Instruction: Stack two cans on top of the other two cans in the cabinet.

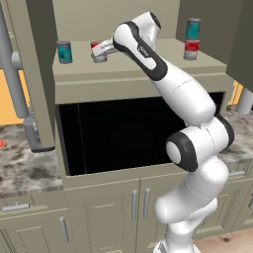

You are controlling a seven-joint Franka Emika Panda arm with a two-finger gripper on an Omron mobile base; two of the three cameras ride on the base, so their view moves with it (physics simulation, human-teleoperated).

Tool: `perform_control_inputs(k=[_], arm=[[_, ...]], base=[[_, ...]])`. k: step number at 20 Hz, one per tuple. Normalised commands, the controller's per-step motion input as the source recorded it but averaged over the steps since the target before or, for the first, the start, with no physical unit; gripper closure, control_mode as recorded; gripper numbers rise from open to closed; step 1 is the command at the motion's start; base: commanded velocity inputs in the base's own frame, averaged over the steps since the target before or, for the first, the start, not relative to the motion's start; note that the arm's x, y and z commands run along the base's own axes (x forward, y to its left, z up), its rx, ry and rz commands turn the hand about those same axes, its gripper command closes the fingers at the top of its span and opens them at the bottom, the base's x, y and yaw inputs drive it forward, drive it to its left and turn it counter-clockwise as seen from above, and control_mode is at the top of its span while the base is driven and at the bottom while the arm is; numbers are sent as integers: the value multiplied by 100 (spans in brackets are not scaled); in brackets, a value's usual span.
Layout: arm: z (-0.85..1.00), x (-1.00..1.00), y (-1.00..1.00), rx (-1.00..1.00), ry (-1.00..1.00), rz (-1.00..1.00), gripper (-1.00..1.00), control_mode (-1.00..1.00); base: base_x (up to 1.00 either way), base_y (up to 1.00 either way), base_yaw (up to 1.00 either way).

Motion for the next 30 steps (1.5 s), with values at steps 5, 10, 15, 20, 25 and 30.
perform_control_inputs(k=[5,10,15,20,25,30], arm=[[-8,6,14,0,0,0,100,-100],[-2,-6,0,0,-1,-3,100,-100],[9,-39,0,0,-8,-2,100,-100],[9,-36,1,3,-12,0,100,-100],[26,-4,7,4,-12,-2,100,-100],[36,0,9,9,0,-1,100,-100]], base=[[0,0,0],[0,0,0],[0,0,0],[0,0,0],[0,0,0],[0,0,0]])
